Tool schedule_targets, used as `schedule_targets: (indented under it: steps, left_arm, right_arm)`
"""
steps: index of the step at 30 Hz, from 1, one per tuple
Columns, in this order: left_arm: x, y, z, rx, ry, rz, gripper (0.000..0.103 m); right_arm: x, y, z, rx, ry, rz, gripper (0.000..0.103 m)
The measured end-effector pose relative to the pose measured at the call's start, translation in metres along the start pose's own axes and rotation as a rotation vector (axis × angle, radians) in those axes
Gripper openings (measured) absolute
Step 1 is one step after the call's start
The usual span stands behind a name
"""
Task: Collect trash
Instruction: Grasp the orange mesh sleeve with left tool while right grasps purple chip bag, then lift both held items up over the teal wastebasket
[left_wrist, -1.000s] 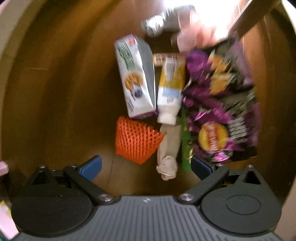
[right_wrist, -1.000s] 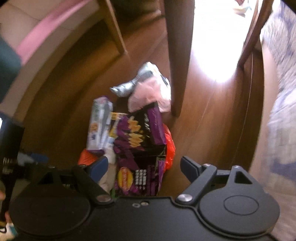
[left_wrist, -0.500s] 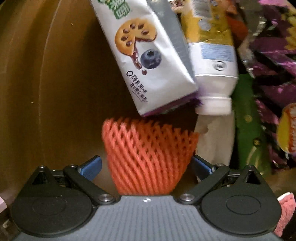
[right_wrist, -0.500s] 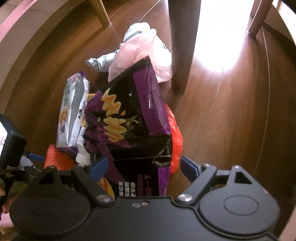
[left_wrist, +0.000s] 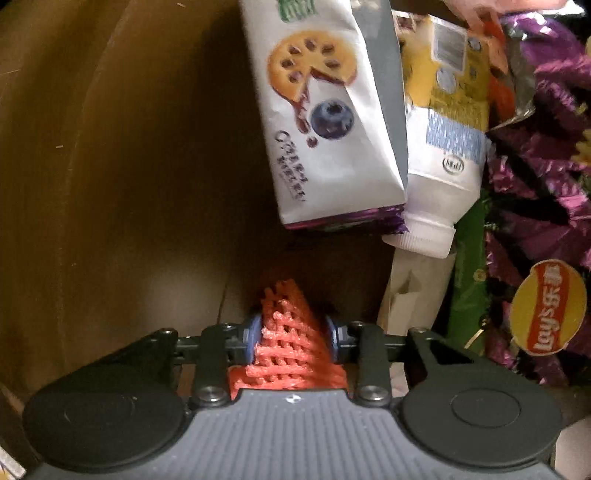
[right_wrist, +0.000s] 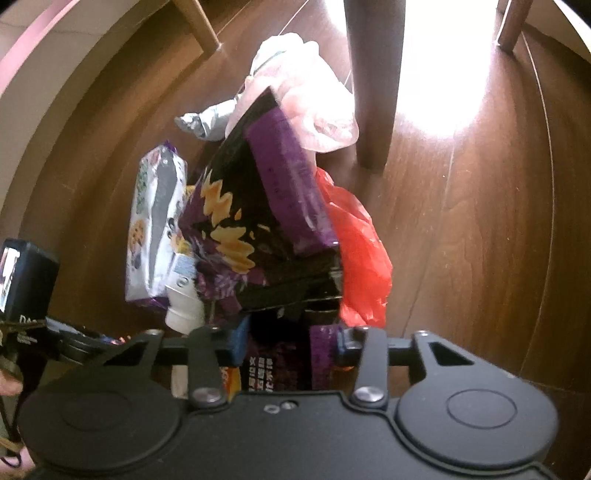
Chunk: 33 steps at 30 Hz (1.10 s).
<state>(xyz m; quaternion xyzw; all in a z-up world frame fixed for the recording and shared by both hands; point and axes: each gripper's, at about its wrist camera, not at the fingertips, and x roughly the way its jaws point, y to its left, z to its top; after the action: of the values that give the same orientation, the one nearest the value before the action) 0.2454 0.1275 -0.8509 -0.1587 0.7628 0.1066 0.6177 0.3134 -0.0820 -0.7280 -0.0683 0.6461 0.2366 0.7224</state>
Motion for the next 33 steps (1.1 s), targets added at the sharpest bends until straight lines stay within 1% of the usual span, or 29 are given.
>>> schedule_targets:
  steps: [1,2,3,4,6,7,11,17,20,23,24,27,31,33]
  left_arm:
    - [-0.004,0.003,-0.003,-0.013,-0.006,0.000,0.026]
    - [-0.009,0.004,-0.005,-0.031,-0.005,0.004,0.018]
    - [-0.015,0.004,-0.006,-0.047,-0.004,0.008,0.017]
    - [-0.022,0.004,-0.009,-0.060,-0.004,0.009,0.016]
    - [-0.035,0.005,-0.013,-0.084,-0.007,0.020,0.014]
    - [-0.042,-0.001,-0.019,-0.094,-0.010,0.024,0.013]
    - [-0.078,-0.007,-0.030,-0.135,-0.017,0.034,0.013]
    - [-0.151,-0.013,-0.047,-0.198,-0.044,-0.001,0.013]
    - [-0.189,-0.030,-0.054,-0.210,-0.063,-0.026,0.013]
    - [-0.240,-0.044,-0.060,-0.202,-0.086,-0.076,0.013]
    - [-0.249,-0.053,-0.058,-0.194,-0.094,-0.084,0.013]
    - [-0.296,-0.070,-0.062,-0.168,-0.135,-0.103,0.013]
    - [-0.367,-0.095,-0.065,-0.110,-0.198,-0.096,0.013]
    - [-0.406,-0.104,-0.070,-0.103,-0.230,-0.117,0.013]
  right_arm:
    - [-0.003,0.001,-0.001,0.006,-0.003,0.000,0.029]
    - [-0.008,0.002,-0.001,0.015,-0.009,0.007,0.025]
    - [-0.013,0.002,-0.001,0.027,-0.014,0.016,0.019]
    - [-0.018,0.004,-0.002,0.038,-0.015,0.022,0.015]
    - [-0.033,0.010,-0.003,0.034,-0.023,0.021,0.012]
    - [-0.041,0.013,-0.003,0.025,-0.030,0.023,0.010]
    - [-0.082,0.018,-0.002,0.011,-0.048,0.046,0.009]
    - [-0.151,0.020,0.003,0.034,-0.079,0.041,0.009]
    - [-0.194,0.022,0.008,0.050,-0.106,0.035,0.009]
    - [-0.249,0.025,0.015,0.060,-0.147,0.029,0.009]
    - [-0.266,0.026,0.017,0.063,-0.161,0.024,0.009]
    - [-0.321,0.028,0.024,0.069,-0.210,0.013,0.009]
    - [-0.389,0.033,0.034,0.076,-0.251,-0.002,0.009]
    - [-0.421,0.036,0.039,0.069,-0.269,-0.010,0.009]
